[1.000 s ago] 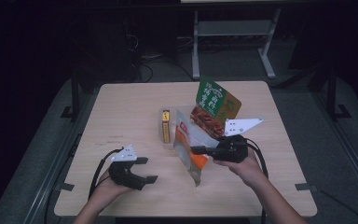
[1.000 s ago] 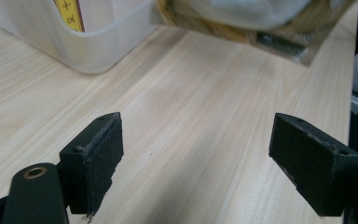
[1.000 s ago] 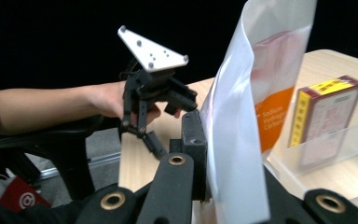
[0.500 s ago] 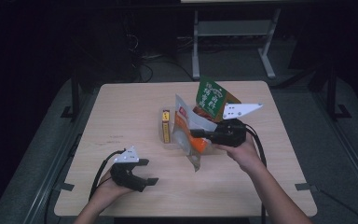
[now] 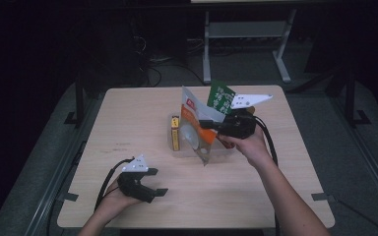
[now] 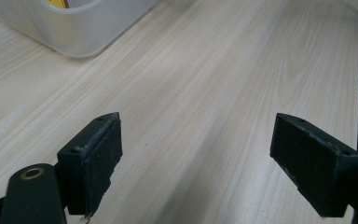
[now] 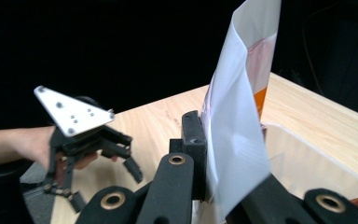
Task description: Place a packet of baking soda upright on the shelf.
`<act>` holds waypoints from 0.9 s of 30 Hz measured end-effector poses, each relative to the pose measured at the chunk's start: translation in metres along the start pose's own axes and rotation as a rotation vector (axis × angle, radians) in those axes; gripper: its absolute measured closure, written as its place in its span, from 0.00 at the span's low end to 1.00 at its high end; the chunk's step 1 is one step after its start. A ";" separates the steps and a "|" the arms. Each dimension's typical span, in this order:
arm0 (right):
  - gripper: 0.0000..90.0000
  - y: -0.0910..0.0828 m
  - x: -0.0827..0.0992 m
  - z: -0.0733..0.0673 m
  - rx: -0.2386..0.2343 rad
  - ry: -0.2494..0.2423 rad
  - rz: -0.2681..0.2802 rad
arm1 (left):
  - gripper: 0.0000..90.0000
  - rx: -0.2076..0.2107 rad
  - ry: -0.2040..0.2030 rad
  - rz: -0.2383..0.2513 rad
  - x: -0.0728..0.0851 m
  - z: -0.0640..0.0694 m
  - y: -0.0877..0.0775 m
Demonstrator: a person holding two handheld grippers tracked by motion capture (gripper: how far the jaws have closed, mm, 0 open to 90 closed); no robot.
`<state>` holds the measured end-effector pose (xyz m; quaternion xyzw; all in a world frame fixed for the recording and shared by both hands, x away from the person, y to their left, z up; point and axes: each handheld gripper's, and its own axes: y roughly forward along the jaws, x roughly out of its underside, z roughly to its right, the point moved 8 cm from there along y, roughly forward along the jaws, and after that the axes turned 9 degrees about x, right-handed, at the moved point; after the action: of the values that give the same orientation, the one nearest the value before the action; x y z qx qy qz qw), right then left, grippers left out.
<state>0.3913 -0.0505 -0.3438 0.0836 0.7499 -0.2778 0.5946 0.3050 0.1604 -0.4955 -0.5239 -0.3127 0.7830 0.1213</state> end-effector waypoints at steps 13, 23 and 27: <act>1.00 0.017 -0.008 0.024 0.065 0.021 -0.008 | 0.18 0.005 0.002 -0.011 0.001 0.000 0.001; 1.00 0.032 -0.012 0.038 0.120 0.035 -0.017 | 0.18 0.007 0.007 -0.016 0.001 0.000 0.001; 1.00 0.036 -0.013 0.041 0.131 0.038 -0.016 | 0.18 0.006 0.006 -0.019 0.001 0.000 0.001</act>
<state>0.4461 -0.0386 -0.3485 0.1216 0.7421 -0.3292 0.5711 0.3045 0.1602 -0.4973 -0.5227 -0.3148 0.7813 0.1313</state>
